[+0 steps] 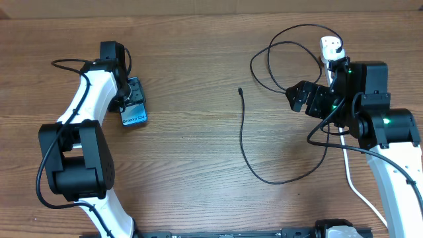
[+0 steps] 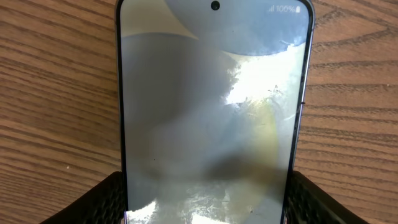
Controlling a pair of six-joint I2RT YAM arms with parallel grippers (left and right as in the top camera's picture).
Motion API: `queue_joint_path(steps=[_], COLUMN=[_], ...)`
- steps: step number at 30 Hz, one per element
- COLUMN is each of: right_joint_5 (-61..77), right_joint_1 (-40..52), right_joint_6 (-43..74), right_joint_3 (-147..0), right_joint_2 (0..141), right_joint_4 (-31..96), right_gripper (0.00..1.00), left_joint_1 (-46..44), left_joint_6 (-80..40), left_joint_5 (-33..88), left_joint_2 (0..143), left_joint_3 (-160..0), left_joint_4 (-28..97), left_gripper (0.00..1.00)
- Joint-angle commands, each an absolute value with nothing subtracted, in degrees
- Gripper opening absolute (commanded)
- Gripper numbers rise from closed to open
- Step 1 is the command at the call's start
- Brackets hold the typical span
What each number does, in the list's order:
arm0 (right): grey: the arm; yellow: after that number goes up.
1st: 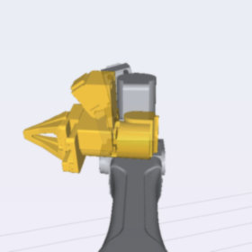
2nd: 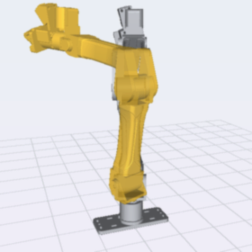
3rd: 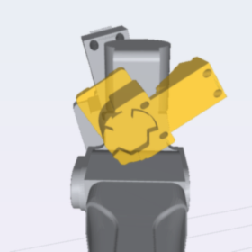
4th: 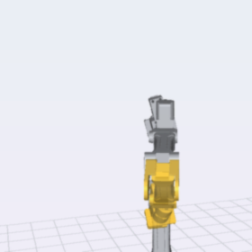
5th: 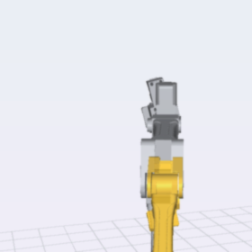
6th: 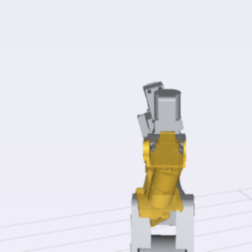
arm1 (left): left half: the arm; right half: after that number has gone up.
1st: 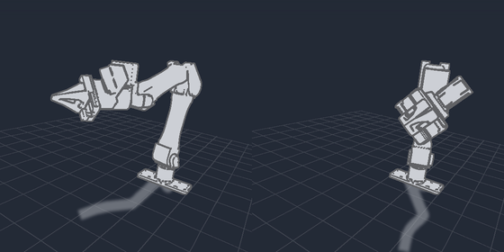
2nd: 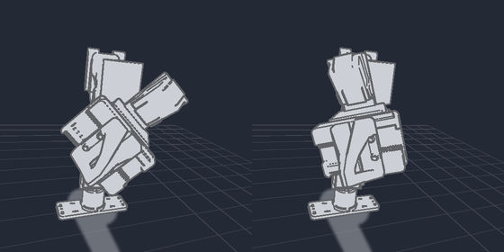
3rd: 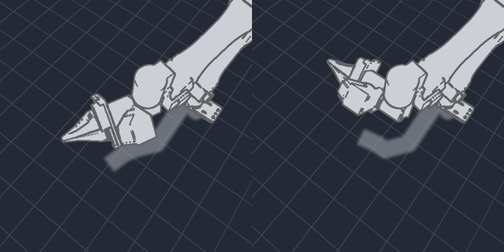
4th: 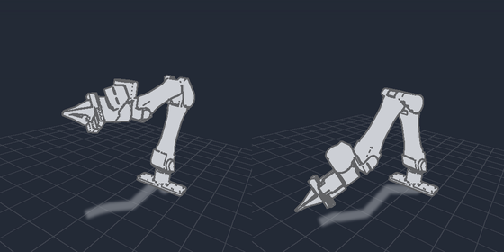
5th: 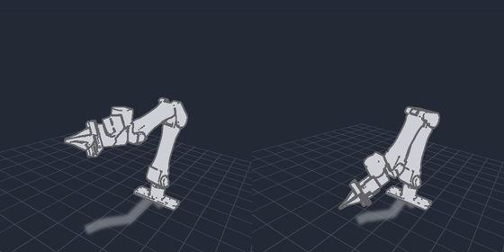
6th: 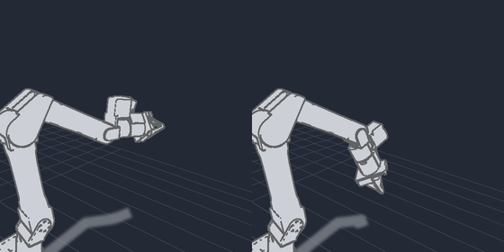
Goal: Plug charger to phone and switch on socket
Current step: 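Lift the phone with the left gripper and tilt it toward center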
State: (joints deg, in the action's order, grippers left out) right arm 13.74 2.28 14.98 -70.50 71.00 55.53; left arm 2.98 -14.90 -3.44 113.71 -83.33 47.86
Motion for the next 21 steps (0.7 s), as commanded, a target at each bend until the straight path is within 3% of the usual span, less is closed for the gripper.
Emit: queue_joint_path(steps=[1, 21], right_joint_5=[14.20, 14.22], right_joint_1=[2.17, 2.17], right_joint_6=[14.90, 14.92], right_joint_3=[-71.70, -71.70], right_joint_2=[70.91, 71.07], right_joint_4=[55.44, 55.46], right_gripper=[1.00, 1.00], left_joint_1=[2.61, 2.59], left_joint_6=[-16.43, -23.40], left_joint_5=[-2.90, 1.17], left_joint_2=[113.75, 113.75], left_joint_3=[-85.36, -90.08], left_joint_4=[47.88, 50.52], left_gripper=[0.04, 0.04])
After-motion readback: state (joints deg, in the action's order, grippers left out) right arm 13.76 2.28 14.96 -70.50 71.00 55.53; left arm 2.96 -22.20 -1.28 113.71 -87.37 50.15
